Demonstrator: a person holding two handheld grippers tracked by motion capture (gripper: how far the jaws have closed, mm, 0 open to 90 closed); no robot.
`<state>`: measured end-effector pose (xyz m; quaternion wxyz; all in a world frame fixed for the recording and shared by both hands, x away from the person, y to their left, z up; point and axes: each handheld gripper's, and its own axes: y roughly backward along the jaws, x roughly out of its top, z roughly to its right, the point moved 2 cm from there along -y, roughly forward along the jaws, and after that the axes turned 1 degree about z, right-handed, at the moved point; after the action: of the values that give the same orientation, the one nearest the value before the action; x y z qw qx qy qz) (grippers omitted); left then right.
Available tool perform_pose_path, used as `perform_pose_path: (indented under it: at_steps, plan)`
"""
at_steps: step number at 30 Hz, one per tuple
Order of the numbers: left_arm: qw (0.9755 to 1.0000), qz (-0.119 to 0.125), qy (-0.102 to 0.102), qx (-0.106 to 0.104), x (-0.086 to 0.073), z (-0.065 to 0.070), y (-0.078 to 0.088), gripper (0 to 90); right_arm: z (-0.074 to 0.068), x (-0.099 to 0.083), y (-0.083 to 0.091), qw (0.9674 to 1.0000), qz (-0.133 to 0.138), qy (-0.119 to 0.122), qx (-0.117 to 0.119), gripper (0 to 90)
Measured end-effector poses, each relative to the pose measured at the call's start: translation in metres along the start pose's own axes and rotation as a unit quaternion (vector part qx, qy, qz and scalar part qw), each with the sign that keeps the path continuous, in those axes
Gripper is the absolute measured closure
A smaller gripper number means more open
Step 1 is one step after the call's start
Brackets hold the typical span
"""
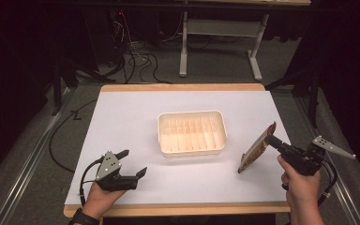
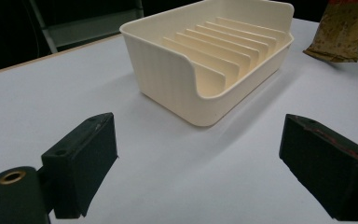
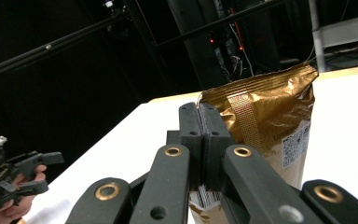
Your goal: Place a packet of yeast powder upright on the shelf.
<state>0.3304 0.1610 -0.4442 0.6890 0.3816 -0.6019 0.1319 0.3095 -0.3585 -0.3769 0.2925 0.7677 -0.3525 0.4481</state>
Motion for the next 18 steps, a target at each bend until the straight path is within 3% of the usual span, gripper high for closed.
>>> perform_pose_path:
  at_steps: [18]
  plan:
    - [1.0000, -0.002, 0.000, -0.001, 0.000, 0.000, -0.001, 11.6, -0.012, 0.010, 0.002, 0.9991, 0.007, 0.037, 0.019, 90.0]
